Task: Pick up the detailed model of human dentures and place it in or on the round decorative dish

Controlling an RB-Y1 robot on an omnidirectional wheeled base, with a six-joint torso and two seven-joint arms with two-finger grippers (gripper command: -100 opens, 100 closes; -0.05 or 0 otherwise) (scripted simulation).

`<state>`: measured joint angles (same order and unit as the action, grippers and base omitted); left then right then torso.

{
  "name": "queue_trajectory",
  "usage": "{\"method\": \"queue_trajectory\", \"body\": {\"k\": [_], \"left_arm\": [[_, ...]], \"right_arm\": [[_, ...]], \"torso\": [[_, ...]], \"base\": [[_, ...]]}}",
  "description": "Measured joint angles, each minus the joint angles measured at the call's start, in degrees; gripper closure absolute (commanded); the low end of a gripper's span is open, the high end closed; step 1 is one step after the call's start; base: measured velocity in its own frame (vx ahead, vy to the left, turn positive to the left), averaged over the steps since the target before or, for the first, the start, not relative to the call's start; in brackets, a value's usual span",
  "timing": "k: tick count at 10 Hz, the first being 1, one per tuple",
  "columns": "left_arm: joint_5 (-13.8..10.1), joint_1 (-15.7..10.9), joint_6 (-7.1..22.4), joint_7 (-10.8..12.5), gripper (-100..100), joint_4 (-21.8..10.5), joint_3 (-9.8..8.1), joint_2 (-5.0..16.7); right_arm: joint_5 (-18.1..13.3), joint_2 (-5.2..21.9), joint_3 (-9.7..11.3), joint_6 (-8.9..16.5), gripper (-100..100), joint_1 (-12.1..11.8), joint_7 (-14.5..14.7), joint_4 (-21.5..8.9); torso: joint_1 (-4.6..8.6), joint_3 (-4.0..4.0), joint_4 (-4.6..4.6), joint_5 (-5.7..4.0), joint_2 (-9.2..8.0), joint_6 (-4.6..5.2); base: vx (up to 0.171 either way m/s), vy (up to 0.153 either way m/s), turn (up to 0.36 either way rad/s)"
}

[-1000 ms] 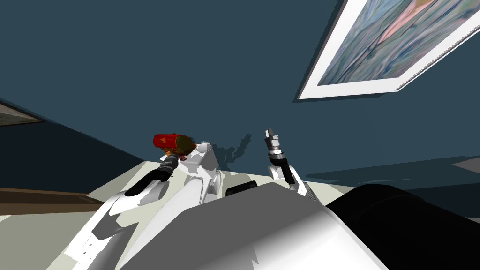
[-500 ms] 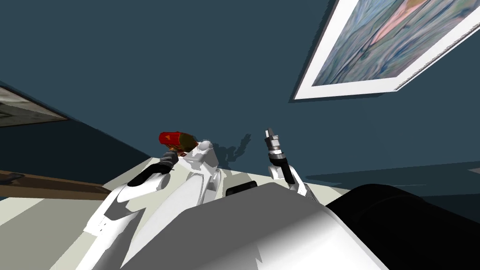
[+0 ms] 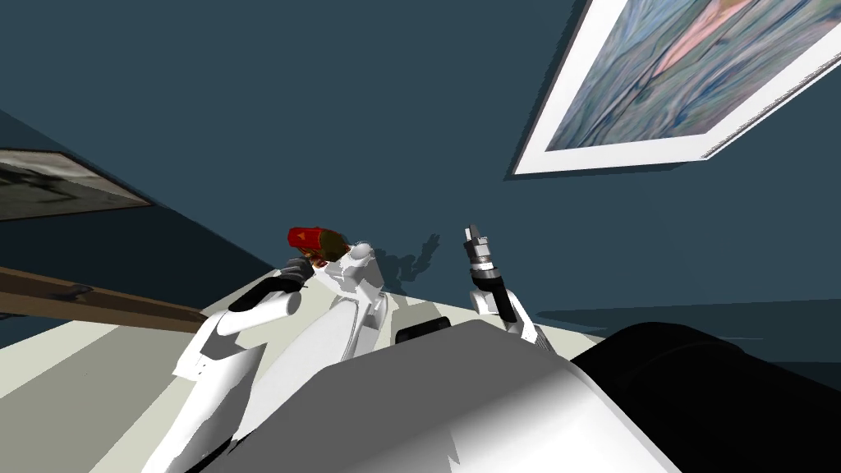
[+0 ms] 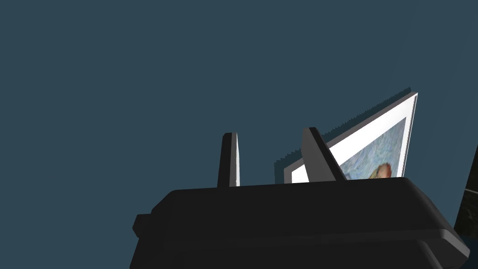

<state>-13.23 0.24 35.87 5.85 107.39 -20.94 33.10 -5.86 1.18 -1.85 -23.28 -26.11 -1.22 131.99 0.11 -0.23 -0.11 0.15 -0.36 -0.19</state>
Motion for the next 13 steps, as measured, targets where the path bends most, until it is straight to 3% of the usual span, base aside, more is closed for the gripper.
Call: {"method": "queue_trajectory", "body": {"k": [6, 13], "left_arm": [[-1.7, -8.7, -0.3, 0.6, 100, -7.6, -1.24, -0.6], [-3.8, -19.8, -1.1, 1.2, 100, -19.0, -3.1, -1.3]], "right_arm": [[0.0, 0.0, 0.0, 0.0, 0, 0.0, 0.0, 0.0], [0.0, 0.0, 0.0, 0.0, 0, 0.0, 0.0, 0.0]], "torso": [[-0.04, 0.06, 0.02, -0.01, 0.11, 0.03], [-0.04, 0.09, 0.04, 0.0, 0.17, 0.03]], "base": [[-0.03, -0.039, 0.054], [-0.024, -0.041, 0.065]]}}
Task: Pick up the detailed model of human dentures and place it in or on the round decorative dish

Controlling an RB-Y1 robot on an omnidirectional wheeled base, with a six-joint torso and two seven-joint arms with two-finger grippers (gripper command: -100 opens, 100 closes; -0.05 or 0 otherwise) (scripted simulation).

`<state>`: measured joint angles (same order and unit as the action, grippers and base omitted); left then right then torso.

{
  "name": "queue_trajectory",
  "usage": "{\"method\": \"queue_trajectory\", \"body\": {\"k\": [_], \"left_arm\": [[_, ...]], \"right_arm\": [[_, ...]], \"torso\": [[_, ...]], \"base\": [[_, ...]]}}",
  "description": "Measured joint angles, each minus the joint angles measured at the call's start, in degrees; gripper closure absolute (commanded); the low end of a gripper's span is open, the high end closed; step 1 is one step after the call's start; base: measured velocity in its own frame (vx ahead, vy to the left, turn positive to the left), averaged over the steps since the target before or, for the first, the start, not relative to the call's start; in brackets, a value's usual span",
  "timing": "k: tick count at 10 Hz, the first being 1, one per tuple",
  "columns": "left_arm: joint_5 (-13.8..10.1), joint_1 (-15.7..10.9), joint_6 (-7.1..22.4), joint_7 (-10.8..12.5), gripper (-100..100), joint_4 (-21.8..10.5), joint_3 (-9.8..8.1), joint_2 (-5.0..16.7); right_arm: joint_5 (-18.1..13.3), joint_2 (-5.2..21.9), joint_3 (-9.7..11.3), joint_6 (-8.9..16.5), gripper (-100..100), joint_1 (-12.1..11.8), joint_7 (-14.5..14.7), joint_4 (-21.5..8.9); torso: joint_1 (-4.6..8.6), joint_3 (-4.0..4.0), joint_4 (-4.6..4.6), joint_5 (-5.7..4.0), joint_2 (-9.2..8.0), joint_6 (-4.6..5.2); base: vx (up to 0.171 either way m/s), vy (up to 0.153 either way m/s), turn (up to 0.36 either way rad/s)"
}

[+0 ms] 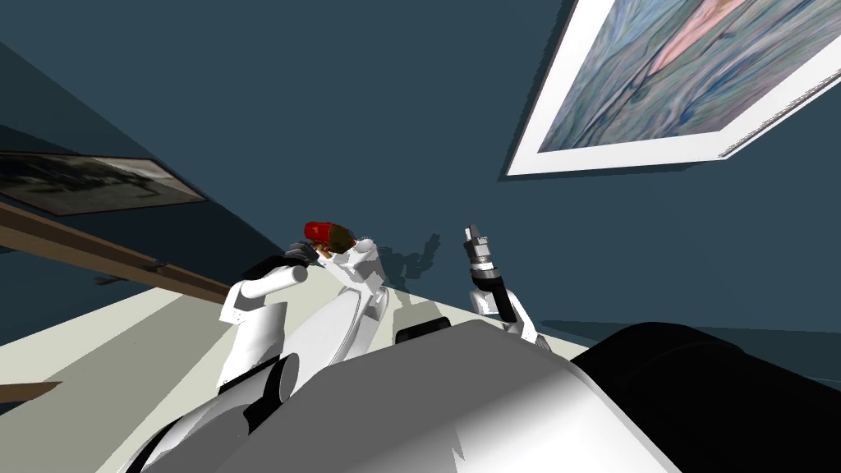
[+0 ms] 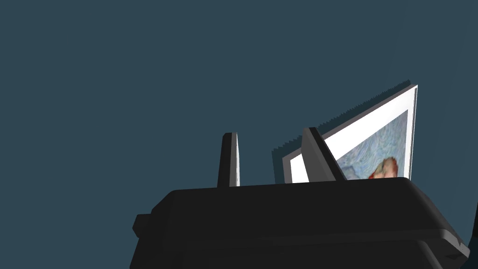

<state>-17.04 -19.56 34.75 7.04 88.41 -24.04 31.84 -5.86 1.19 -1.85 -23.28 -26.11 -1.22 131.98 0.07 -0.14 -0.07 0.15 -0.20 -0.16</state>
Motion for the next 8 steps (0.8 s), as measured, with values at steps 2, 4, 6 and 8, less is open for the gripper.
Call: {"method": "queue_trajectory", "body": {"k": [2, 4, 6, 8], "left_arm": [[-0.1, -2.8, -0.2, 0.1, 100, -3.2, -0.26, -0.2], [-0.2, -6.1, -0.2, 0.3, 100, -6.5, -0.73, -0.7], [-0.7, -8.5, -0.3, 0.4, 100, -9.5, -1.05, -0.7], [-0.7, -11.7, -0.1, 0.6, 100, -12.8, -1.61, -1.2]], "right_arm": [[0.0, 0.0, 0.0, 0.0, 0, 0.0, 0.0, 0.0], [0.0, 0.0, 0.0, 0.0, 0, 0.0, 0.0, 0.0], [0.0, 0.0, 0.0, 0.0, 0, 0.0, 0.0, 0.0], [0.0, 0.0, 0.0, 0.0, 0, 0.0, 0.0, 0.0]], "torso": [[-0.06, 0.06, 0.04, 0.01, 0.09, 0.07], [-0.05, 0.08, 0.04, 0.01, 0.12, 0.04], [-0.07, 0.09, 0.05, 0.01, 0.14, 0.04], [-0.02, 0.1, 0.06, 0.0, 0.15, 0.05]], "base": [[-0.005, -0.022, 0.034], [-0.003, -0.027, 0.03], [-0.003, -0.03, 0.057], [0.0, -0.038, 0.062]]}}
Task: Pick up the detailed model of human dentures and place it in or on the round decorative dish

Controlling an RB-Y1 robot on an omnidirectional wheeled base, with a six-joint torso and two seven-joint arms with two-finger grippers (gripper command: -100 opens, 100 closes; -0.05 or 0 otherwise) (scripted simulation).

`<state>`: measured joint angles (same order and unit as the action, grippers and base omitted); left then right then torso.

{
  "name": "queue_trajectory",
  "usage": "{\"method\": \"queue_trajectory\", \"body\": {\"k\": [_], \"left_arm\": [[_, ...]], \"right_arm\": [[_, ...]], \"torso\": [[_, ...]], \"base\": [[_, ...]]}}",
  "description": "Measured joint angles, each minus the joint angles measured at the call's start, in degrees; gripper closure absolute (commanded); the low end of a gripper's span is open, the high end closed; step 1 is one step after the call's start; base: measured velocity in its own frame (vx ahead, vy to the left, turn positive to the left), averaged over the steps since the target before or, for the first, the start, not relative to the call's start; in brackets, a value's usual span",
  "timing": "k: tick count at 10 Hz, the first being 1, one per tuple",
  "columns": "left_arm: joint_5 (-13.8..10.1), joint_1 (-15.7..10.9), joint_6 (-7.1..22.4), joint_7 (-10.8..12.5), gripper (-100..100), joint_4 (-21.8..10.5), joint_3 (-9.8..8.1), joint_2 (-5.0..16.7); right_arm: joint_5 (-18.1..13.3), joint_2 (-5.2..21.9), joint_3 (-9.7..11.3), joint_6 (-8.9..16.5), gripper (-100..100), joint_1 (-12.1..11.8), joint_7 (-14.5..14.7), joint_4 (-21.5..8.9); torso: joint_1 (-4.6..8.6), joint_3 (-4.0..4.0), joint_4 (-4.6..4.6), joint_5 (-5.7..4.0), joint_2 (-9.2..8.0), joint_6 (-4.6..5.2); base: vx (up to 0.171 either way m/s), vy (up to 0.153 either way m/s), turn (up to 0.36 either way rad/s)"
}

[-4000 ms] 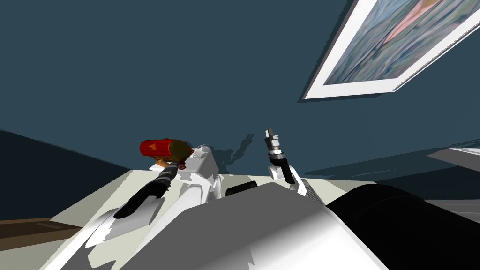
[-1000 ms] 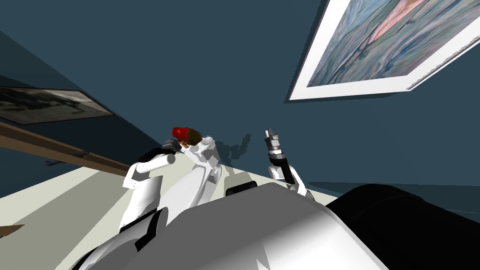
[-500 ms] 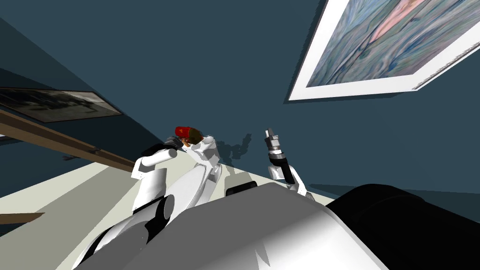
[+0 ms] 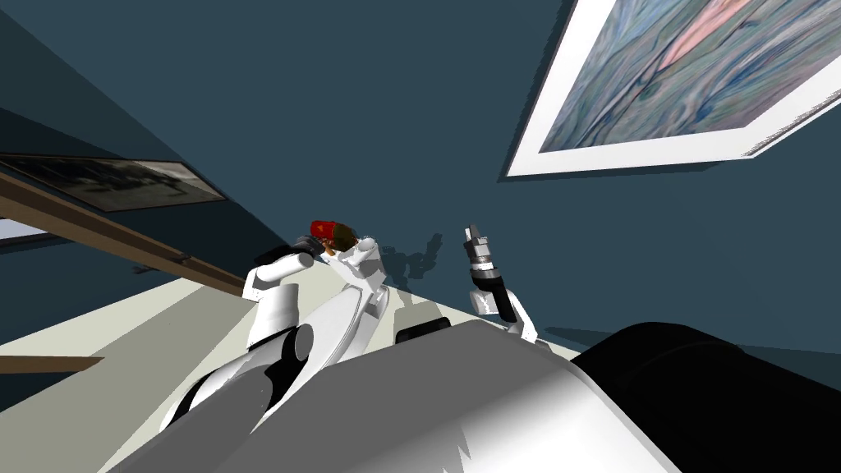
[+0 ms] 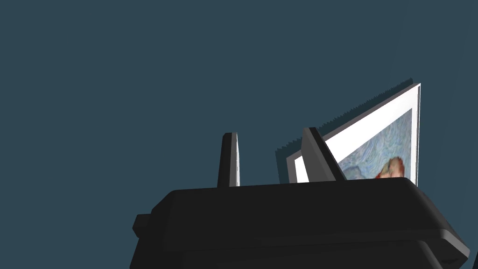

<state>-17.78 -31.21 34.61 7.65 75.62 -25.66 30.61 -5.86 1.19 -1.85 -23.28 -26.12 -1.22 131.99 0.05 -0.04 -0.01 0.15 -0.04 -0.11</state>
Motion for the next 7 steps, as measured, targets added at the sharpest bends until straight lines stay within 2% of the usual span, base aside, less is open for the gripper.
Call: {"method": "queue_trajectory", "body": {"k": [7], "left_arm": [[-0.2, -8.6, 0.1, 0.5, 100, -10.7, -1.23, -1.1]], "right_arm": [[0.0, 0.0, 0.0, 0.0, 0, 0.0, 0.0, 0.0]], "torso": [[-0.07, 0.08, 0.08, 0.02, 0.09, 0.04]], "base": [[0.011, -0.022, 0.036]]}}
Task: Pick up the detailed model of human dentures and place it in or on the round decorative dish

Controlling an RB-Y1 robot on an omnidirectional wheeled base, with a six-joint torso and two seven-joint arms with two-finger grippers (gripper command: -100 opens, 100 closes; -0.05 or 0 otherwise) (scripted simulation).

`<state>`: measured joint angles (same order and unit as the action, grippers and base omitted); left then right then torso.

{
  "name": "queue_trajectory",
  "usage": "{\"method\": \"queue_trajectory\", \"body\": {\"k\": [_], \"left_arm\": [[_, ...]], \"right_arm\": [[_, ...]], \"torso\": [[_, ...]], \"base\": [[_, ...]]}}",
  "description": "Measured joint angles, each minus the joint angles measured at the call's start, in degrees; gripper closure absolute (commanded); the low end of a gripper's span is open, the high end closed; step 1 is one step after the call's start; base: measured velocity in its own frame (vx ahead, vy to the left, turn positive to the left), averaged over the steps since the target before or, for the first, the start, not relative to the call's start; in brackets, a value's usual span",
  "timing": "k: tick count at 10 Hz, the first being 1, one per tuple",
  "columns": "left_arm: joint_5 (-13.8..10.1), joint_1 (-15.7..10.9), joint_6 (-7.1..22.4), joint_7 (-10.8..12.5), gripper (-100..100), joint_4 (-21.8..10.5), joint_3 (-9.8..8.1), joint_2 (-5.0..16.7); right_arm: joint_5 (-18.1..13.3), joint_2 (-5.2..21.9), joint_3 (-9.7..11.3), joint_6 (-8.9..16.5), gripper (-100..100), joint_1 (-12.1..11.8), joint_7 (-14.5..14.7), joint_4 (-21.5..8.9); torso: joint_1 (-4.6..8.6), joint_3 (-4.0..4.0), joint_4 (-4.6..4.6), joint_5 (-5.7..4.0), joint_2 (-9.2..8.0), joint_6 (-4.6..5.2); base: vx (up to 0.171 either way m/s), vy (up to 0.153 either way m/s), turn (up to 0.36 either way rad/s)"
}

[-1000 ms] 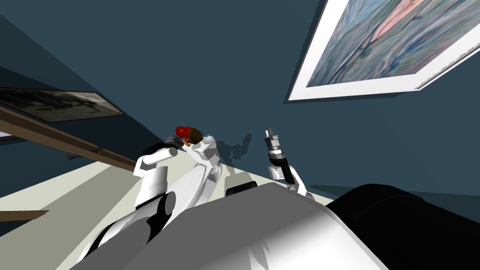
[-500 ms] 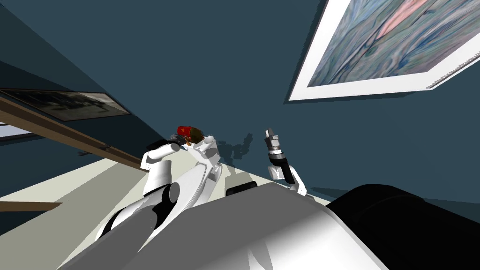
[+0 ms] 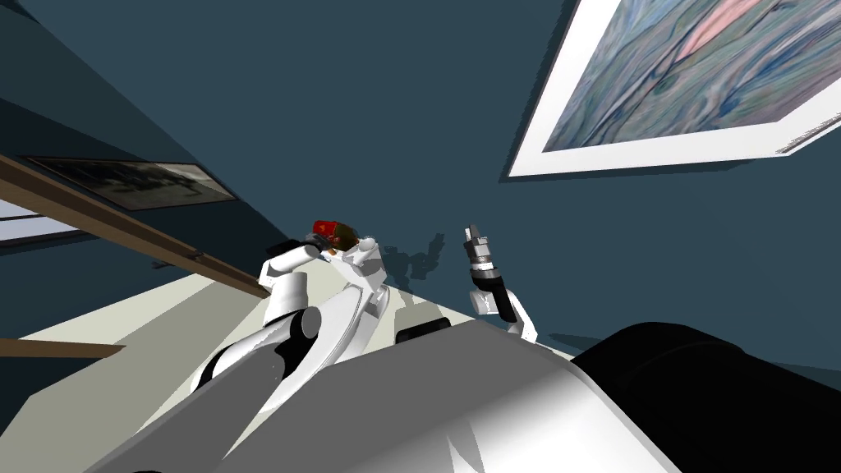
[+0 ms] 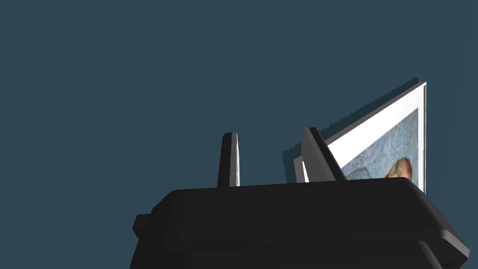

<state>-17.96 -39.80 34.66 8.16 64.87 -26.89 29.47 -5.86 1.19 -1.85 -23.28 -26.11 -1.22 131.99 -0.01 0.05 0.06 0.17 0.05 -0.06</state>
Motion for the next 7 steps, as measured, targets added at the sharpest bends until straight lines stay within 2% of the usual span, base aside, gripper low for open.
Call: {"method": "queue_trajectory", "body": {"k": [1, 7], "left_arm": [[-0.7, -1.7, -0.3, -0.3, 100, -2.4, -0.12, 0.2], [0.1, -10.2, 0.5, 0.4, 100, -12.9, -1.28, -1.4]], "right_arm": [[0.0, 0.0, 0.0, 0.0, 0, 0.0, 0.0, 0.0], [0.0, 0.0, 0.0, 0.0, 0, 0.0, 0.0, 0.0]], "torso": [[0.0, 0.0, -0.03, -0.02, 0.03, -0.03], [0.11, 0.06, 0.01, -0.05, 0.11, 0.04]], "base": [[0.024, -0.022, 0.036], [0.027, -0.028, 0.037]]}}
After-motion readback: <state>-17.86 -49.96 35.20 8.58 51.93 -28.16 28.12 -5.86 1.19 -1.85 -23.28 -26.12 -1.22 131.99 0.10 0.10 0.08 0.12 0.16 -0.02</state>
